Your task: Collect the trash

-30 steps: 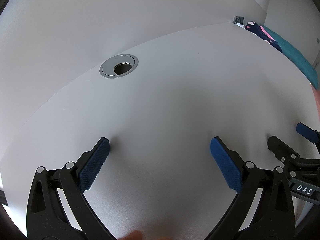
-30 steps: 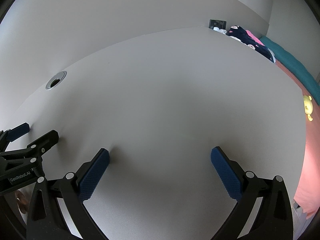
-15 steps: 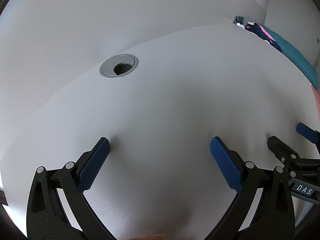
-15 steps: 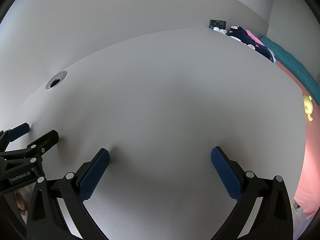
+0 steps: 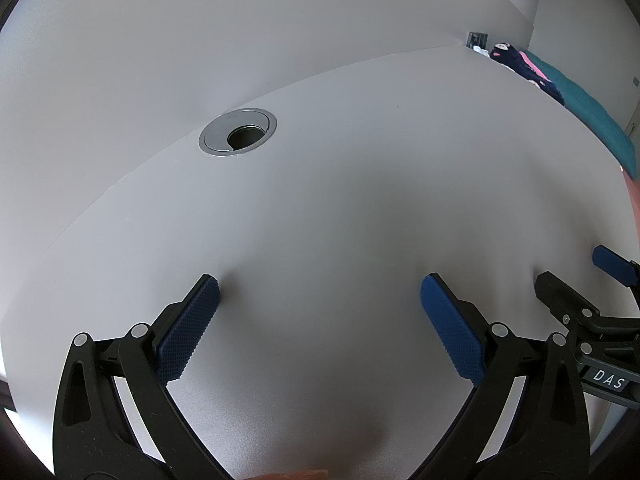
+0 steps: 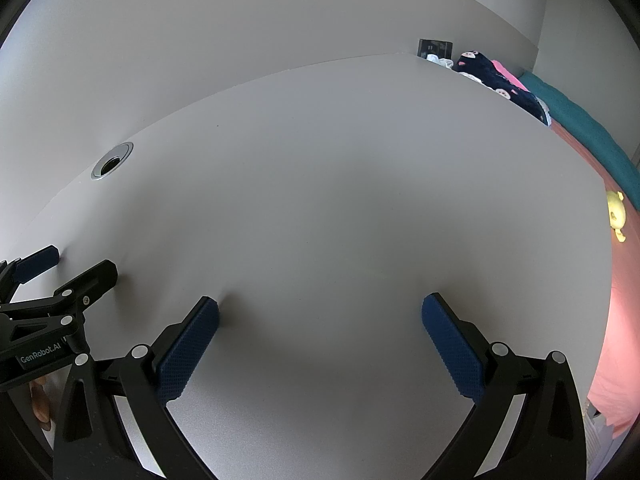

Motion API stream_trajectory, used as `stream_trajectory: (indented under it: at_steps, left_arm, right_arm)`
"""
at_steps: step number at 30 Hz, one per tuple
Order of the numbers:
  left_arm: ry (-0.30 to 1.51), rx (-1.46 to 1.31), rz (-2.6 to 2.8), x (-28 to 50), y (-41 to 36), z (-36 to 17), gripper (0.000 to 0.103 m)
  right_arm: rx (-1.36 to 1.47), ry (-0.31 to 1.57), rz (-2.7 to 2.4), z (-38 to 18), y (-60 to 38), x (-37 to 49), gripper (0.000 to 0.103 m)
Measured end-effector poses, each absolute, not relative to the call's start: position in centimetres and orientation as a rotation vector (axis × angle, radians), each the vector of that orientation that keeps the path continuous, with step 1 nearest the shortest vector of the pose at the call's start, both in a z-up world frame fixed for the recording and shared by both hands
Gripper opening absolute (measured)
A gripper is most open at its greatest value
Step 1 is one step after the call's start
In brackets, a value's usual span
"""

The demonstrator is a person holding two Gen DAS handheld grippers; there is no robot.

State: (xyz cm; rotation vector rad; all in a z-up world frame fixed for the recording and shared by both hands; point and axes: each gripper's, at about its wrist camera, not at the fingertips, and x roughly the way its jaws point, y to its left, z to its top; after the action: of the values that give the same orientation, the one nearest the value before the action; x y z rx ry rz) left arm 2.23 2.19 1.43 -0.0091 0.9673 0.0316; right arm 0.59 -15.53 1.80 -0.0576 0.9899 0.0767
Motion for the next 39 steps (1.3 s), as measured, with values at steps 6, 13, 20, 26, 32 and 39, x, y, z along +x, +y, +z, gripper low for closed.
stream_trajectory:
  at_steps: [6, 13, 20, 26, 32, 39]
  left_arm:
    - [0.967, -0.009, 0.032, 2.23, 2.13, 1.41, 0.097]
    - [0.967, -0.010, 0.033, 2.09, 2.01, 1.44, 0.097]
    - [0.967, -0.010, 0.033, 2.04, 1.96, 1.46, 0.097]
    - [0.967, -0.011, 0.034, 1.96, 1.92, 1.47, 0.097]
    - [0.967, -0.010, 0.034, 1.94, 1.93, 1.42, 0.097]
    - [0.967, -0.011, 0.034, 1.93, 1.91, 1.40, 0.097]
  right_arm:
    - [-0.058, 0.990, 0.077, 1.79, -15.53, 0.60, 0.101]
    - [-0.057, 0.990, 0.077, 1.77, -15.53, 0.61, 0.101]
    - [-0.057, 0.989, 0.077, 1.77, -15.54, 0.58, 0.101]
    - [-0.057, 0.988, 0.077, 1.75, -15.55, 0.60, 0.101]
    - [-0.057, 0.988, 0.077, 1.74, -15.54, 0.64, 0.101]
    - [-0.057, 0.988, 0.077, 1.76, -15.54, 0.61, 0.101]
